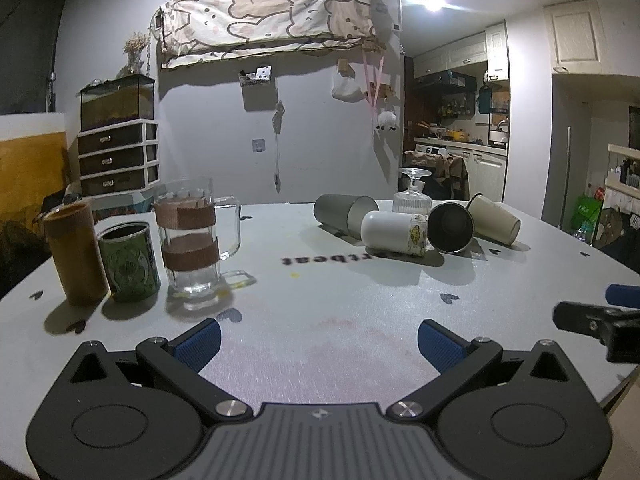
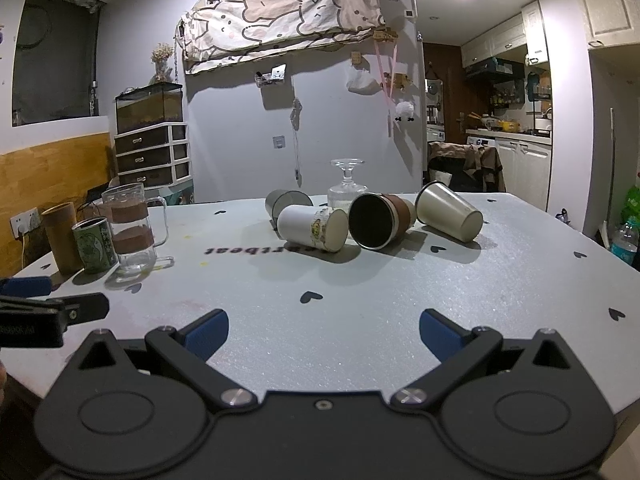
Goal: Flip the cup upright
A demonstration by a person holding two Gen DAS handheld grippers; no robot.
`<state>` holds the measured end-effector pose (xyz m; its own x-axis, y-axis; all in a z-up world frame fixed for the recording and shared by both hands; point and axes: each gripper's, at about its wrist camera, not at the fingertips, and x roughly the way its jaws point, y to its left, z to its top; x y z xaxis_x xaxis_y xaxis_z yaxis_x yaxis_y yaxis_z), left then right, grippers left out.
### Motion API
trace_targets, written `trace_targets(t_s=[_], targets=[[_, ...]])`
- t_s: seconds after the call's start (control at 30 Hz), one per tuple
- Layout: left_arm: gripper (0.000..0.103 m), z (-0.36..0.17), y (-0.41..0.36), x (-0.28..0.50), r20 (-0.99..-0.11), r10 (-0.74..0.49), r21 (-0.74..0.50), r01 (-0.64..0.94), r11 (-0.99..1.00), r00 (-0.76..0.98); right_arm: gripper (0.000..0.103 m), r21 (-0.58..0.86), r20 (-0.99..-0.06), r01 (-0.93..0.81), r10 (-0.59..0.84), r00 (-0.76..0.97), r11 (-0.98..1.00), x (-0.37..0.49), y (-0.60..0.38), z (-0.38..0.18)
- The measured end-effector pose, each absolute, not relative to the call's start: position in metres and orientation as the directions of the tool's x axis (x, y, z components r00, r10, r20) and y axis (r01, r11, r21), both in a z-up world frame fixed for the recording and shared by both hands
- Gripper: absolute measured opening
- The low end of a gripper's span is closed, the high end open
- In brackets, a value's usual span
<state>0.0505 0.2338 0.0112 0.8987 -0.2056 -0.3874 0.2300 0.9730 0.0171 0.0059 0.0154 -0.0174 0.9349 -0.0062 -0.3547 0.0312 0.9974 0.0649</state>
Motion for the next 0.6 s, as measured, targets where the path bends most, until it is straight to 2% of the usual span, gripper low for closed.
trace_targets(t_s=[0.3, 0.6], targets=[[0.103, 0.038, 0.227, 0.087, -0.334, -0.168, 0.013, 0.183, 0.983, 0.927, 0.103, 0.095, -0.356, 0.041, -0.005, 0.935, 0.995, 0.003, 0.007, -0.015], [0.103, 0.059, 0.198, 0.166, -0.397, -0.165, -0.13, 0.122, 0.984, 0.903, 0.103, 0.13, -0.351, 0.025, 0.022, 0.936, 0.991, -0.003, -0.005, -0.018]])
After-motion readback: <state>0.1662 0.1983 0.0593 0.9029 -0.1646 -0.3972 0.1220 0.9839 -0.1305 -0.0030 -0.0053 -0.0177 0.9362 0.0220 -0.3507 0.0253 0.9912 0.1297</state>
